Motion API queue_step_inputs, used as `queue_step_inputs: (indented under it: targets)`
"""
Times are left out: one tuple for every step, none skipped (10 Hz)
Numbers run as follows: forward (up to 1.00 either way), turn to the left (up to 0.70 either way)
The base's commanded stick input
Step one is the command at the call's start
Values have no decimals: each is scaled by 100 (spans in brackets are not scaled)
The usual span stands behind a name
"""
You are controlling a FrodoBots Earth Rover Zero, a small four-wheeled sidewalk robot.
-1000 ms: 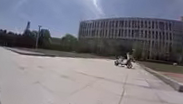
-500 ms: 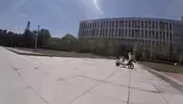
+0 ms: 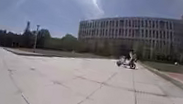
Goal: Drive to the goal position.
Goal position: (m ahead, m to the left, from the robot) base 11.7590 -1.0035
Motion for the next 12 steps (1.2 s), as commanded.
queue_step_inputs:
  targets:
    - [50, 0]
    - [50, 0]
    - [50, 0]
    - [50, 0]
    - [50, 0]
    - [50, 0]
    - [50, 0]
    - [50, -2]
    - [50, -2]
    - [50, 0]
    - [50, 0]
    - [50, 0]
